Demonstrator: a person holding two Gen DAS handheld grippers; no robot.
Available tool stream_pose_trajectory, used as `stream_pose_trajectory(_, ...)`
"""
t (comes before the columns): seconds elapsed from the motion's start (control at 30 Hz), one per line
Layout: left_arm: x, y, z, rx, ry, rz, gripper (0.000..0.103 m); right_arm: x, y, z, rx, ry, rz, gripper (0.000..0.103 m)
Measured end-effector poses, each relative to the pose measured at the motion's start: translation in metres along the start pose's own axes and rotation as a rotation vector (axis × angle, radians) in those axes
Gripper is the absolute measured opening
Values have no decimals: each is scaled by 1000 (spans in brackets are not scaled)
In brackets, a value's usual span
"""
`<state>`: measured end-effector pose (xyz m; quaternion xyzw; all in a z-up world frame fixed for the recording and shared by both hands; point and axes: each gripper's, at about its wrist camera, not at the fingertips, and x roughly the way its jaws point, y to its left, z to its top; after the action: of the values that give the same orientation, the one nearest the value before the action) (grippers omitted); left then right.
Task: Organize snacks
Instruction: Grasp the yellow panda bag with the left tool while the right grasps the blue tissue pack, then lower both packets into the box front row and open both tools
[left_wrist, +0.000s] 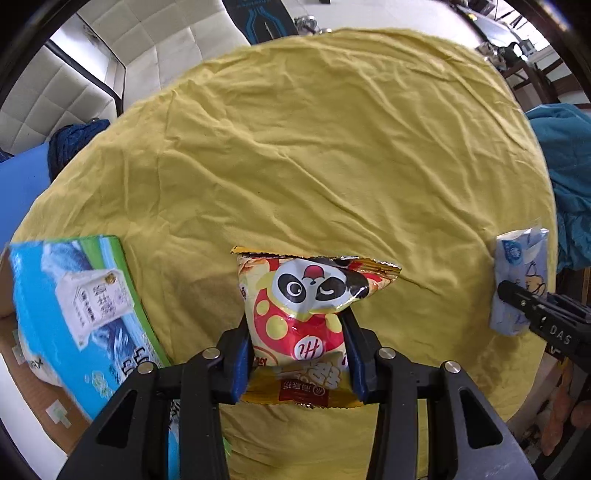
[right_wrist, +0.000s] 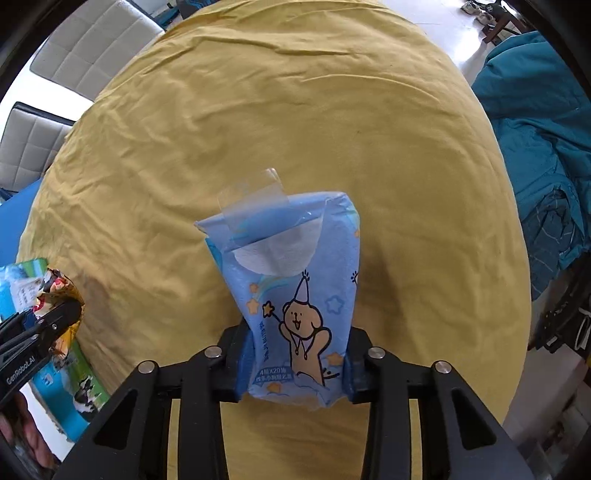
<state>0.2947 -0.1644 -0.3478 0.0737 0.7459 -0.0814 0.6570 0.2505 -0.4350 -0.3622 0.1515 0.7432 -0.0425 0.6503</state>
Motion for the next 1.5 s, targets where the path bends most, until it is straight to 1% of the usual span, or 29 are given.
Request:
stream_pose_trajectory(0.13,-24,-5,-27,-22,-73,-21,39,-15,15,-21,-24,-34,12,37)
stream_pose_trajectory(0.2,-41,-4,-33,-25,-104,-27,39,-27,26,-34,-38,-52,35,37)
stream_pose_trajectory(0.3,-63,-4,-56,-17,-164,-13,39,-52,48,-57,-68,-96,69,37)
stream_pose_trajectory(0.33,-69,-3,-62,-17,-182,-9,39,-58,56,-56,-74,-103,78,37)
stream_pose_trajectory(0.4,-87,-5,-72,-19,-213,-5,39,-78,75,-72,-96,-134,109,37)
stream_pose_trajectory(0.43,-96,-1,-81,-27,-231,-10,39,-84,77,-73,-104,-145,114,37)
stream_pose_trajectory(0.47,-102,3,-81,-32,-243,-15,39,-94,88,-78,-117,-163,122,37)
stream_pose_trajectory(0.5,-110,10,-87,-39,-258,-17,39,-103,99,-84,-130,-180,132,37)
stream_pose_trajectory(0.53,-117,21,-89,-46,-271,-18,39,-108,101,-90,-138,-188,137,37)
stream_pose_trajectory(0.57,-130,29,-95,-62,-295,-21,39,-118,110,-98,-152,-202,144,36)
stream_pose_trajectory(0.7,-160,60,-117,-110,-372,-18,39,-148,145,-125,-197,-235,167,37)
stream_pose_trajectory(0.87,-196,100,-152,-152,-458,-6,39,-163,200,-159,-276,-257,180,36)
stream_pose_trajectory(1.0,-215,133,-179,-188,-509,-4,39,-163,249,-180,-337,-260,183,36)
stream_pose_trajectory(1.13,-218,167,-200,-230,-530,2,39,-154,292,-199,-390,-240,195,36)
stream_pose_trajectory(1.27,-210,210,-218,-295,-517,-2,39,-134,332,-210,-426,-213,191,36)
stream_pose_trajectory(1.37,-198,241,-228,-339,-485,-13,39,-109,359,-213,-440,-174,199,36)
stream_pose_trajectory(1.43,-183,257,-229,-363,-452,-28,39,-91,374,-213,-444,-148,206,36)
stream_pose_trajectory(1.5,-164,276,-229,-388,-405,-56,39,-69,389,-212,-448,-116,196,36)
